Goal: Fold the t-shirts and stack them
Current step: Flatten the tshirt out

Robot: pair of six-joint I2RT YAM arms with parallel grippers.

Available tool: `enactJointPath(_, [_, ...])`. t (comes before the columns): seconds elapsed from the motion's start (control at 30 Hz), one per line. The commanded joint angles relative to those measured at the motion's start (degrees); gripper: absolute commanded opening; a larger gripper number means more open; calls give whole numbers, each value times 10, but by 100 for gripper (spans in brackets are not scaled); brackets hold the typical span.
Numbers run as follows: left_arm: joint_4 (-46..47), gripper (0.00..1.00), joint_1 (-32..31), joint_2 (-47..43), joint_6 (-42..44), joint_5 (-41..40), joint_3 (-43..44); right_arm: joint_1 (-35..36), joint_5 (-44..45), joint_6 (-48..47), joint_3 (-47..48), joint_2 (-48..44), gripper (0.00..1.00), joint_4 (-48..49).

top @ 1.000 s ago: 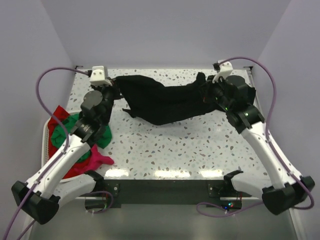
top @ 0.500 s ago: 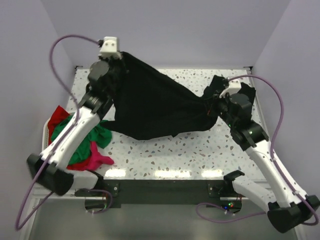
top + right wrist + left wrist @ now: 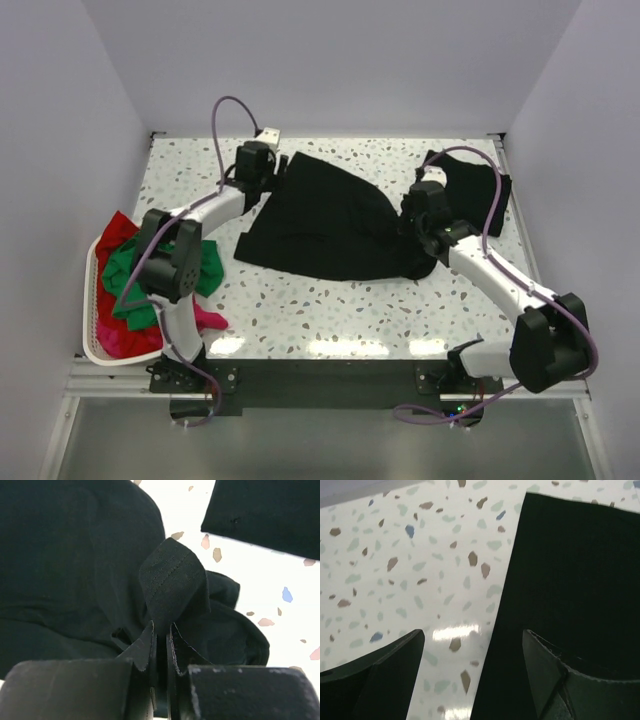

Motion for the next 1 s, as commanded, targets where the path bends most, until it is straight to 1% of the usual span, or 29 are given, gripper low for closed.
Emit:
enactJointPath(0.0, [57,83,1,-133,-28,-35,-82,-1,10,8,24,14,0,49])
enactJointPath(0.07, [34,82,1,-162,-55,-59,-138,-1,2,8,26,22,0,51])
enactJointPath(0.17, [11,76,2,-173,-75,-91,-189,0,-8,7,28,25,0,52])
enactJointPath(0.2, [-8,73,2,-169,-77,-93,-193,-1,-15,7,28,27,0,53])
enactJointPath(0.3, [-71,67,4,-127,-91,-106,-182,-1,-31,8,30,30,0,58])
enactJointPath(0.37, [-93,64,7,-115,-105,-123,-174,-1,-34,7,31,32,0,58])
enactJointPath(0.4, [-94,60,12,-114,-108,-124,-176,0,-35,7,31,32,0,58])
enactJointPath(0.5, [-79,54,28,-126,-118,-91,-196,-1,-38,6,31,32,0,60])
enactJointPath(0.53, [-77,54,33,-131,-119,-62,-200,-1,-39,6,31,31,0,61])
enactJointPath(0.63, [-70,52,51,-129,-121,-15,-211,0,-44,7,30,28,0,62])
enactJointPath(0.77, [-74,50,66,-117,-122,16,-213,-1,-52,7,27,21,0,65])
enactJointPath(0.97, [-70,50,69,-128,-124,45,-234,-1,-57,8,26,24,0,68])
